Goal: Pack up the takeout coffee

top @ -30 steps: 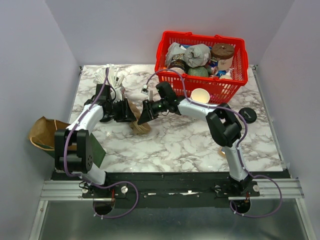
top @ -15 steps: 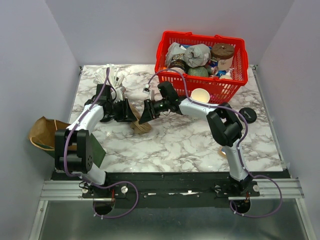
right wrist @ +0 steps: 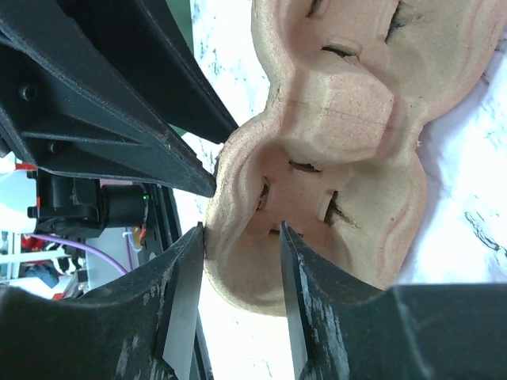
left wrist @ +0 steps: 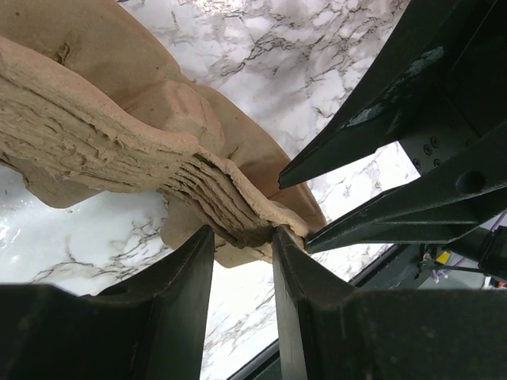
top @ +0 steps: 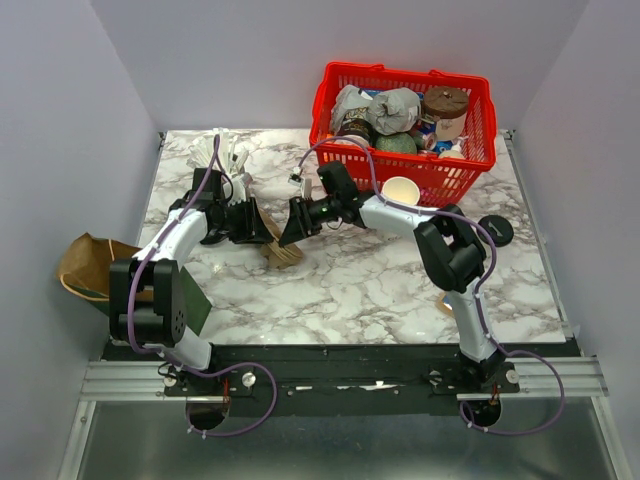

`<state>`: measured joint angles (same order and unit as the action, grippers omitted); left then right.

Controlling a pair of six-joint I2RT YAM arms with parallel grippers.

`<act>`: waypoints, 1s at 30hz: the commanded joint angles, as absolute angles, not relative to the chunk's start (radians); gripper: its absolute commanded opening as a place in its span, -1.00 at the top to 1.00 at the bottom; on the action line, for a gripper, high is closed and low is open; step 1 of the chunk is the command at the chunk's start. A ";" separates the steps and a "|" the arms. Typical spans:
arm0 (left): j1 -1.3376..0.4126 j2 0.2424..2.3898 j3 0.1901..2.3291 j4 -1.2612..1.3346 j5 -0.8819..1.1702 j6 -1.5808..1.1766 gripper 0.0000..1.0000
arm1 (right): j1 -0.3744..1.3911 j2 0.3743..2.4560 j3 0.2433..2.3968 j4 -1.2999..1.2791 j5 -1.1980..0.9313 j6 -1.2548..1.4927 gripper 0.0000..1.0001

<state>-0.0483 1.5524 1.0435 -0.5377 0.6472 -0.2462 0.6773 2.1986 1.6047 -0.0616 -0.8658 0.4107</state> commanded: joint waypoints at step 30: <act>-0.069 1.511 1.052 -0.611 0.618 -0.156 0.17 | 0.652 2.152 1.683 -0.150 -0.626 0.163 0.58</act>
<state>-0.0658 1.5368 1.0264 -0.5945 0.6147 -0.1764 0.6495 2.1727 1.6901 -0.1322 -0.6376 0.2169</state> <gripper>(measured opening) 0.415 0.244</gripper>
